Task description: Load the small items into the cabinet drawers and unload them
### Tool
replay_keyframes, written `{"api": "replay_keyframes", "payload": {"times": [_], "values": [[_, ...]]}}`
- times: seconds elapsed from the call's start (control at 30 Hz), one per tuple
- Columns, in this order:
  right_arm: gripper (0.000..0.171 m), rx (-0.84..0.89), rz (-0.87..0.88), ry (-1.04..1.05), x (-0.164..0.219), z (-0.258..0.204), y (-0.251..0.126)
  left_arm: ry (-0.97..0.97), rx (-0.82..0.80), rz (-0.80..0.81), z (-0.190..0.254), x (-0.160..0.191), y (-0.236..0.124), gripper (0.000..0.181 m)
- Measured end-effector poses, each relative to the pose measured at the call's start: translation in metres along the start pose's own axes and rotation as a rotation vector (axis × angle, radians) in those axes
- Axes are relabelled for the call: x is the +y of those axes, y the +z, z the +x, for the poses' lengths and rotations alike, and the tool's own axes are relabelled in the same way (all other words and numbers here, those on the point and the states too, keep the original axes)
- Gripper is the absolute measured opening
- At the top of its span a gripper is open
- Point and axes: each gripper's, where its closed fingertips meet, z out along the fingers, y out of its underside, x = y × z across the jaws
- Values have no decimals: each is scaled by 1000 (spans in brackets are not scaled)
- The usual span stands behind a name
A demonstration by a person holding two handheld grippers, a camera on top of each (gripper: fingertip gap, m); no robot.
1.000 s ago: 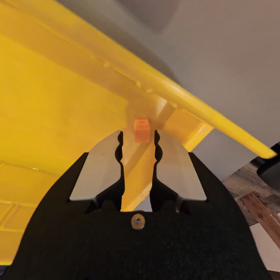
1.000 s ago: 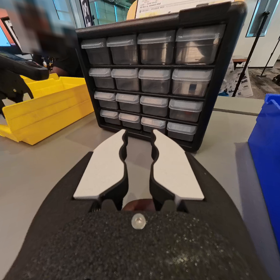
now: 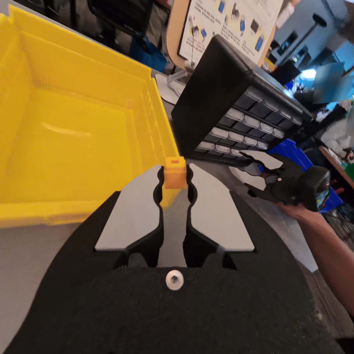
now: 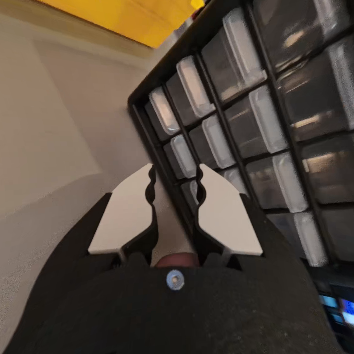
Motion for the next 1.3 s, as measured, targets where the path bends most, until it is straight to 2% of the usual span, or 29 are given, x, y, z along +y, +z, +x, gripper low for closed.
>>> {"api": "replay_keyframes", "payload": {"times": [0.1, 0.17, 0.37, 0.57, 0.77, 0.9, 1.13, 1.3], "values": [[34, 125, 20, -188, 2, 7, 10, 16, -33, 81, 16, 20, -14, 21], [35, 139, 31, -281, -1, 1, 16, 25, -62, 120, 17, 33, -18, 21], [35, 198, 98, -537, -35, -22, 34, 45, -47, 97, 18, 57, -4, 22], [34, 240, 90, -582, -43, -19, 57, 97, -63, 69, 12, 63, -1, 22], [24, 277, 87, -624, -40, -12, 67, 95, -57, 53, 8, 64, 2, 22], [14, 238, 76, -584, -39, -16, 62, 90, -53, 45, 7, 66, 3, 22], [15, 213, 149, -549, -45, -42, 25, 80, -42, 33, 5, 66, 3, 22], [48, -18, 204, -207, -51, -46, 8, 92, -35, 21, 8, 68, 5, 22]]}}
